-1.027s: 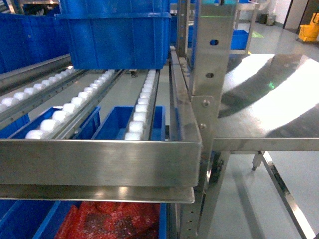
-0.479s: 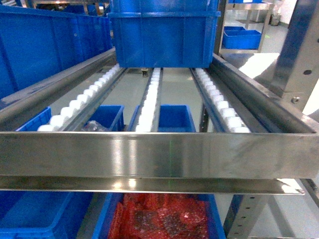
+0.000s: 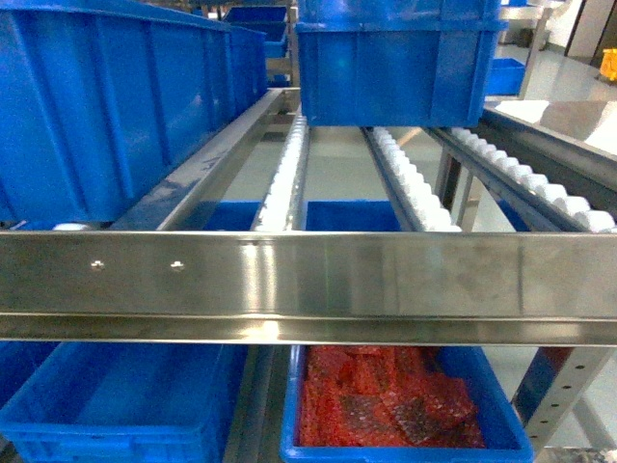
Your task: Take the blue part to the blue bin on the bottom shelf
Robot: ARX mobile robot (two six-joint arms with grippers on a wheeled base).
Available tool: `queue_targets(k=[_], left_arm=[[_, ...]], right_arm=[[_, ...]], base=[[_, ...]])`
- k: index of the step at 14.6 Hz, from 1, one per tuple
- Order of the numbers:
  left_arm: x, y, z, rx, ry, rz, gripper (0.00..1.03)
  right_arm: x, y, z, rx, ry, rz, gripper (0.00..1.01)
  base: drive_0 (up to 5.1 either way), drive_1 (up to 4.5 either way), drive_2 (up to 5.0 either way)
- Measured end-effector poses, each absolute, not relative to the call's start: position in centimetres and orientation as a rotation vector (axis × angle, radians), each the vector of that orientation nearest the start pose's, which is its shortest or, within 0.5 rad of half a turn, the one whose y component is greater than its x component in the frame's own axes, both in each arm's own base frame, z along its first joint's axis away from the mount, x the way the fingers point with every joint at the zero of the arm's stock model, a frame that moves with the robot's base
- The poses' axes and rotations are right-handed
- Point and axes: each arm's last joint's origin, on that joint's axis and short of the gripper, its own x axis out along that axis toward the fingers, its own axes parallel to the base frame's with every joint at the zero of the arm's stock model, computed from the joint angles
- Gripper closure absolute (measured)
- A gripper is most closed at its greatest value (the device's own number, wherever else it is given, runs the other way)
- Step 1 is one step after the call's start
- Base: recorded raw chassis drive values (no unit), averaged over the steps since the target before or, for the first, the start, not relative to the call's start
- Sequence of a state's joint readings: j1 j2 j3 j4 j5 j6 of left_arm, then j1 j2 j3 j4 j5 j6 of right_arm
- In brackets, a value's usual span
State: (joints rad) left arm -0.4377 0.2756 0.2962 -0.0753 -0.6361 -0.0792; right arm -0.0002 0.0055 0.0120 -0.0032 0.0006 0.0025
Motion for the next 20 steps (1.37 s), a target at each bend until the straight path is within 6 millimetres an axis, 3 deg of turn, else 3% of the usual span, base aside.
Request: queue_targets(k=[3,20], left_arm=[[9.81,-2.69,23.57,-0.053,0.036,0.2,0.6],[9.81,-2.69,23.57,-0.053,0.036,0.2,0.6]], right_arm=[[9.73,0.0,16.69,0.002,-0.003,0.0,0.03],[9.73,0.0,16.69,0.002,-0.004,0.002,0.03]], base=[[-4.9,1.41,3.3],[0.0,0.0,0.0]])
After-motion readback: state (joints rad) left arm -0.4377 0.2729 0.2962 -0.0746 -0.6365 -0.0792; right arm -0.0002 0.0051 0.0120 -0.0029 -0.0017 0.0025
